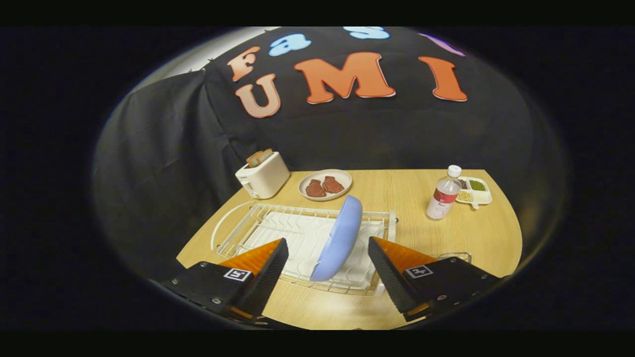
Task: Take the plate from the dish rack, then take the spoon from the basket and place it into the plate.
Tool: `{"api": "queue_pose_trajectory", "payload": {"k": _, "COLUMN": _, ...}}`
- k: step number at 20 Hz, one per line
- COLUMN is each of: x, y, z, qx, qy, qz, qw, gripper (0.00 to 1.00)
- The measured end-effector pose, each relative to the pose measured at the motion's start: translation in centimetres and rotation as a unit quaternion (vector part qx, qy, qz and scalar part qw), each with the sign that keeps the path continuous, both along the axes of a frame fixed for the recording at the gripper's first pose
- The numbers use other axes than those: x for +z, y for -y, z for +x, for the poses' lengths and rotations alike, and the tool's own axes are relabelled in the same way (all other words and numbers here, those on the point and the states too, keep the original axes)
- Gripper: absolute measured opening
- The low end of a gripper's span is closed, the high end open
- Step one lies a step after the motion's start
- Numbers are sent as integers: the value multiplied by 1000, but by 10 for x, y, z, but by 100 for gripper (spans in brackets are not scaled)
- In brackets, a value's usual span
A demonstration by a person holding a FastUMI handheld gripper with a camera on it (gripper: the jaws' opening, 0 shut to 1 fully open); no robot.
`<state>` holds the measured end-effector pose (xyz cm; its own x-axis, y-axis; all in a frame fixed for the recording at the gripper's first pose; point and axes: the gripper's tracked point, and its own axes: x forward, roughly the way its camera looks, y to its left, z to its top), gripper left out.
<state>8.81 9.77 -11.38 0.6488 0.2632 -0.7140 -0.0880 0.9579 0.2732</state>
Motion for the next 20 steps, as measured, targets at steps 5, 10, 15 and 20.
{"api": "queue_pose_trajectory", "payload": {"k": 5, "x": -28, "y": -6, "z": 20, "qx": -11, "qy": -67, "qz": -7, "qw": 998, "gripper": 85}}
{"api": "queue_pose_trajectory", "payload": {"k": 10, "x": -50, "y": -25, "z": 32, "qx": -15, "qy": -129, "qz": -4, "qw": 992, "gripper": 77}}
{"api": "queue_pose_trajectory", "payload": {"k": 15, "x": -88, "y": -27, "z": 31, "qx": -11, "qy": -168, "qz": -68, "qw": 983, "gripper": 59}}
{"api": "queue_pose_trajectory", "payload": {"k": 20, "x": -94, "y": -21, "z": 30, "qx": -26, "qy": -179, "qz": -121, "qw": 976, "gripper": 48}}
